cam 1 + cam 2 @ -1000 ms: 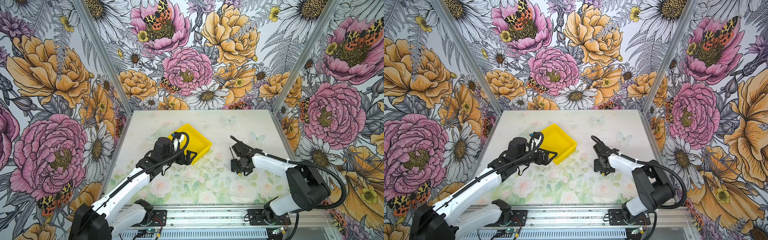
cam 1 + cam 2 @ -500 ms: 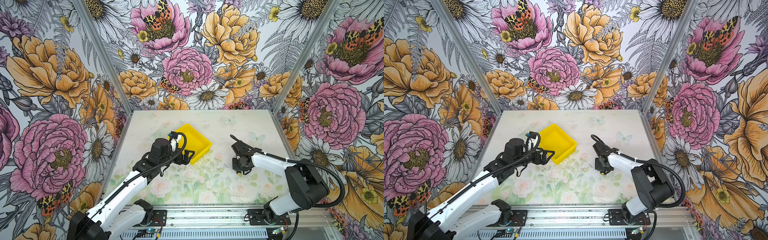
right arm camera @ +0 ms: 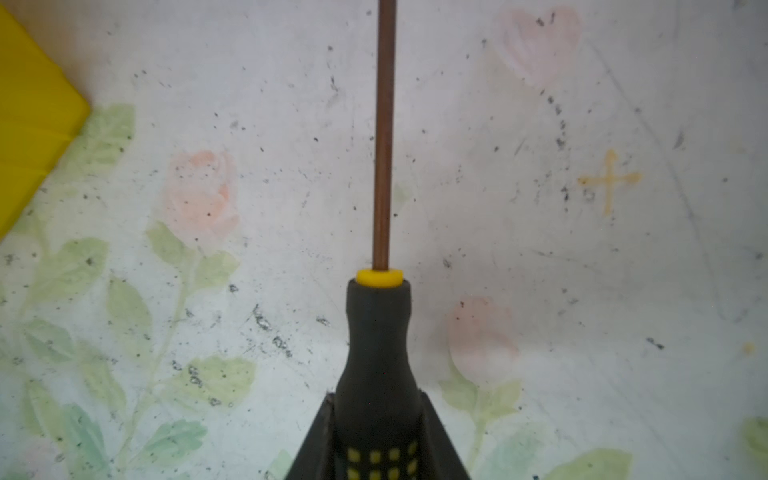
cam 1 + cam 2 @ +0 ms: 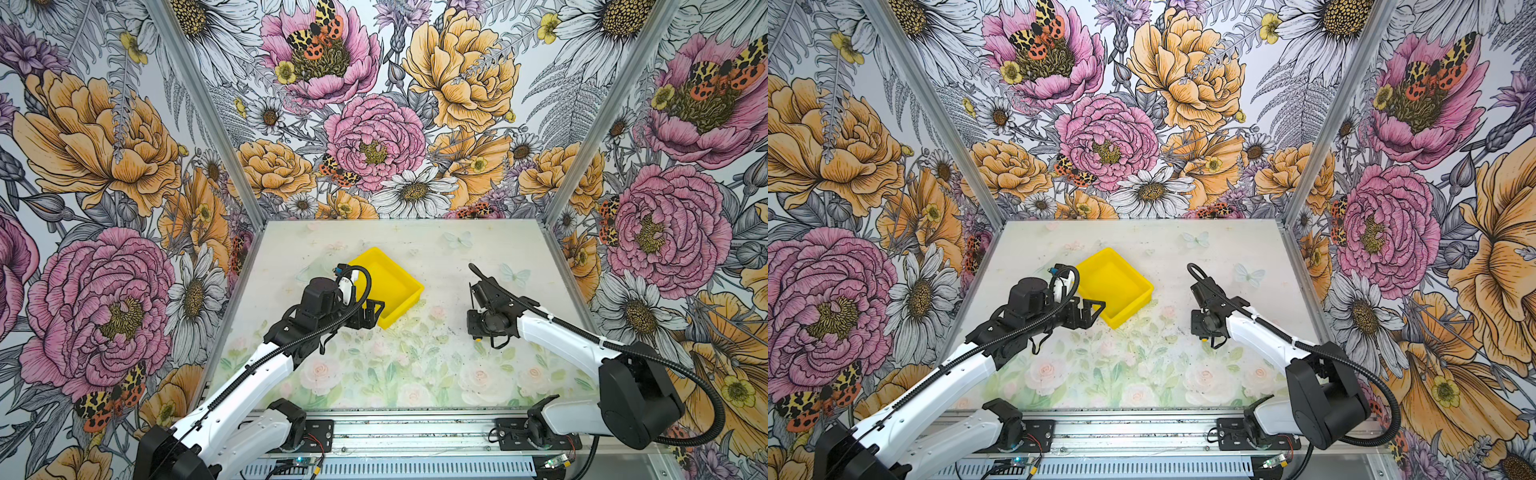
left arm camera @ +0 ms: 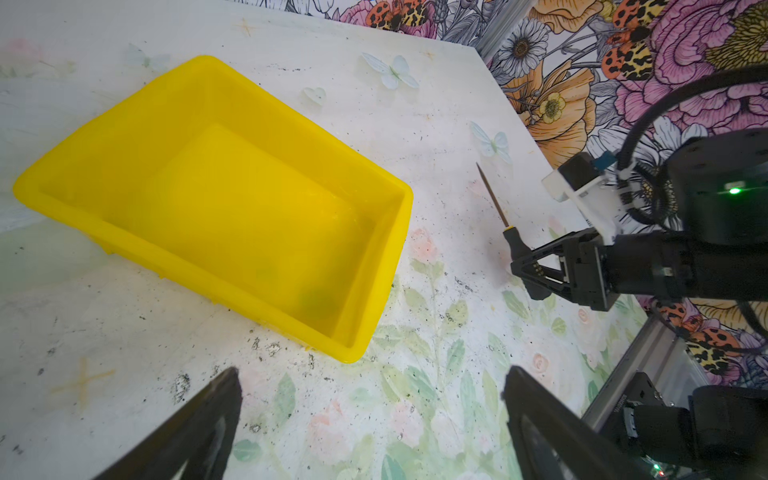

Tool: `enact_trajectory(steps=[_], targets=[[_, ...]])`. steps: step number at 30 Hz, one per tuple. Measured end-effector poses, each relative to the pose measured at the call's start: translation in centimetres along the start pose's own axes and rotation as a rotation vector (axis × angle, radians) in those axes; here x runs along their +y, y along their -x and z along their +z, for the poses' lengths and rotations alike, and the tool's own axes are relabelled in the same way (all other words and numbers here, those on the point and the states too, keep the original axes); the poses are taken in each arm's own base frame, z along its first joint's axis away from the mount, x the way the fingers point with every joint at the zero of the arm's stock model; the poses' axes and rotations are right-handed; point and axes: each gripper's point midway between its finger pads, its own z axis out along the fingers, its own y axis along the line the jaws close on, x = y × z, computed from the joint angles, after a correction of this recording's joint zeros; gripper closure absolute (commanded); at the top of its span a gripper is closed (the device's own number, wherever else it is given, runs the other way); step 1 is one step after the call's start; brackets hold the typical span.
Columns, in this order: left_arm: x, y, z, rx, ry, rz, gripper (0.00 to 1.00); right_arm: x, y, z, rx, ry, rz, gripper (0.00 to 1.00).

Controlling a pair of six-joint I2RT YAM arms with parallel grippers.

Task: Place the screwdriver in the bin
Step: 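Lift the screwdriver with the right gripper and carry it over the yellow bin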

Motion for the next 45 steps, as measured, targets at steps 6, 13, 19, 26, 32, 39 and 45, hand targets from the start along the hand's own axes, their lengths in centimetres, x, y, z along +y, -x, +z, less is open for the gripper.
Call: enact_trajectory(steps=[6,13,19,26,32,39,45], targets=[[1.7,0.2,-0.2,-0.007,0.056,-0.032,0.01,2.9,4.9,-3.9,-0.144,0.086,-0.076,0.97],[3.2,0.9,-0.7,-0.036,0.095,-0.087,0.01,8.1,8.8,-7.4,-0.239,0.188,-0.244,0.97],[4.8,1.1,-1.1,-0.055,0.136,-0.145,0.01,13.6,11.3,-7.7,-0.253,0.266,-0.383,0.97],[6.2,0.9,-1.4,-0.066,0.176,-0.188,0.01,18.5,12.9,-5.3,-0.222,0.306,-0.454,0.97],[6.1,0.8,-1.8,-0.080,0.172,-0.190,0.01,21.2,13.6,-3.0,-0.194,0.316,-0.442,0.97],[6.2,0.6,-2.0,-0.085,0.171,-0.209,0.01,23.1,13.0,-0.2,-0.144,0.317,-0.424,0.97],[5.5,0.5,-1.7,-0.084,0.120,-0.213,0.01,23.7,11.6,2.5,-0.086,0.305,-0.427,0.95]])
